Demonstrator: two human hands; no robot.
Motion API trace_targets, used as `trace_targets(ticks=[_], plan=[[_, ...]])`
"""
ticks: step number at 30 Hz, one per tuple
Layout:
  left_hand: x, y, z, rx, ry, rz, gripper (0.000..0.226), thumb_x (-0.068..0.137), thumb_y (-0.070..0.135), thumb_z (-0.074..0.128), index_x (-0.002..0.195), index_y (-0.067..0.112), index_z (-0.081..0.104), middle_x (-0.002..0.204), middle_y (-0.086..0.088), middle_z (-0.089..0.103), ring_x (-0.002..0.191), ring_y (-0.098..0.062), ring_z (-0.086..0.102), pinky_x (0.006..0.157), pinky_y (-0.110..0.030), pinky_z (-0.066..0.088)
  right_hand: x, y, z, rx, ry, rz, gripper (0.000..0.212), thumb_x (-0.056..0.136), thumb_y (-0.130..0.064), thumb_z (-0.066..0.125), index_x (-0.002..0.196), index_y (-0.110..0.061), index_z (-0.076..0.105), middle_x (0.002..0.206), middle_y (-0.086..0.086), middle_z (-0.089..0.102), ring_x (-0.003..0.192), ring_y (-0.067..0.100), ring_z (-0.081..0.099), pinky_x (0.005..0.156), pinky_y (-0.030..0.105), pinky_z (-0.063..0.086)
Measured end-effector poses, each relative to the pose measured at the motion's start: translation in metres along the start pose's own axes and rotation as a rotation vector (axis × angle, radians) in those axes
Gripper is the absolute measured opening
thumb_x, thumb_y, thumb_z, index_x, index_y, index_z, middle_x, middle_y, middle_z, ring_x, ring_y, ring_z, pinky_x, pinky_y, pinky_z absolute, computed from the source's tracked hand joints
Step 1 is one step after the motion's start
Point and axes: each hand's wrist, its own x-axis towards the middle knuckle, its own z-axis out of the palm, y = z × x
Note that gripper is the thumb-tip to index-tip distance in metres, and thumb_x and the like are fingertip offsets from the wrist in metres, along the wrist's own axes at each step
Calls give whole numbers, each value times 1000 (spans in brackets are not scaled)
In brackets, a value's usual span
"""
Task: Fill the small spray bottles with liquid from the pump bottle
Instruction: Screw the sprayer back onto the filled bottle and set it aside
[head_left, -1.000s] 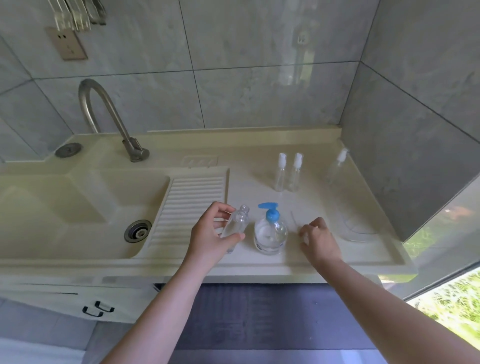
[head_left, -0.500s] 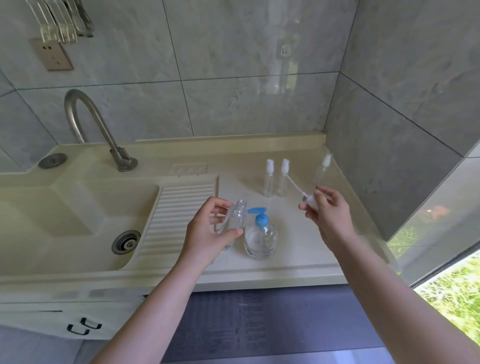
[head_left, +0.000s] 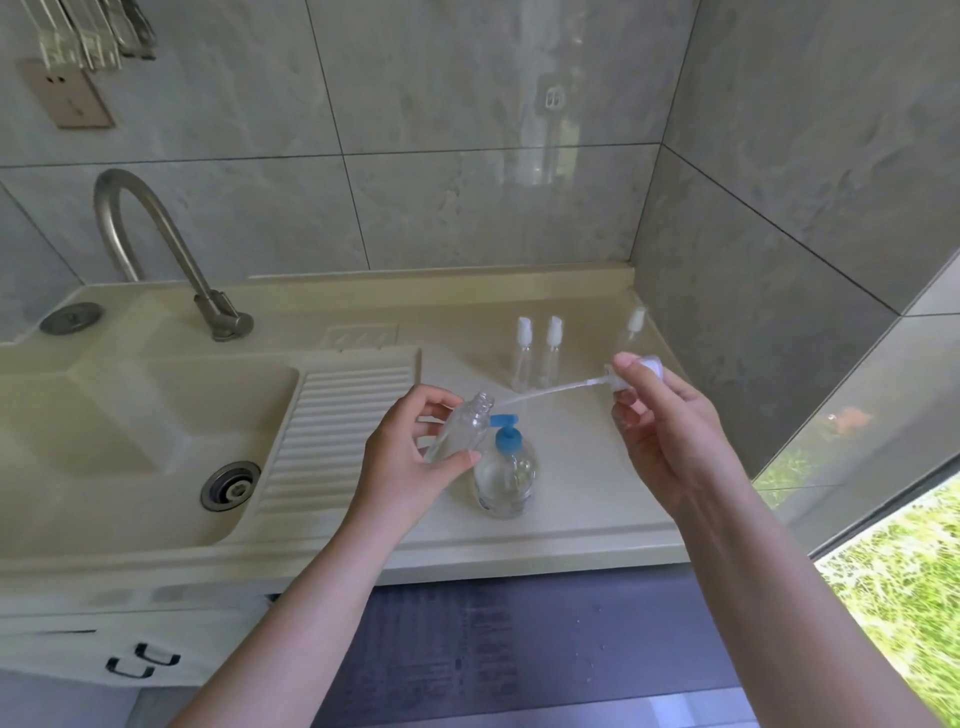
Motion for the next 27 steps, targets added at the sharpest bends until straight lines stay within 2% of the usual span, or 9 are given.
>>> trace_targets(ticks=[5,8,12,16,20,22,25,27], plan=[[-2,2,-1,6,-14,-1,49,66,6,87,98,33,62,101,18,65,95,-3,63,85,-46,56,0,-2,2,3,13,-35,5,83,-8,76,84,-12,72,78,-5,60,60,6,48,57,14,43],[-3,3,-2,-3,-24,3,49,66,4,86,99,31,62,103,15,66,96,-3,63,87,-47,55,-1,-2,1,-60,7,-64,8,83,-9,76,83,-11,69,82,-6,63,60,6,48,59,14,44],[-6,5,-2,-4,-29,8,50,66,4,86,98,34,62,103,16,66,97,-5,63,88,-46,56,-2,0,2,-164,27,-80,8,84,-10,77,90,-9,74,81,-7,65,62,8,47,62,14,45],[-7,7,-2,24,-49,25,50,66,5,86,97,36,61,103,20,65,99,-4,62,90,-41,55,-4,1,4,-281,4,-118,10,84,-13,77,93,-11,74,77,-7,61,65,12,43,69,21,44],[-11,13,-2,70,-73,49,48,67,6,86,96,36,62,100,23,63,94,1,60,87,-30,54,-9,2,11,-471,-129,-182,10,82,-16,80,91,-15,75,70,-3,60,63,14,45,71,29,40],[-13,17,-1,67,-93,48,48,67,7,87,97,35,62,101,20,64,93,1,61,83,-29,55,-13,3,17,-603,-225,-201,13,81,-17,82,91,-21,76,71,1,62,64,14,47,68,26,41],[-14,25,0,48,-137,35,48,68,8,87,98,35,62,99,23,63,92,0,61,79,-27,55,-18,4,28,-755,-332,-222,24,78,-14,84,98,-27,76,66,-12,60,59,4,50,64,15,42],[-15,29,0,28,-160,26,47,68,8,87,99,34,62,100,23,63,92,-1,63,78,-24,54,-18,2,32,-817,-378,-247,34,78,-10,83,106,-27,75,73,-15,62,60,-2,54,67,17,48]])
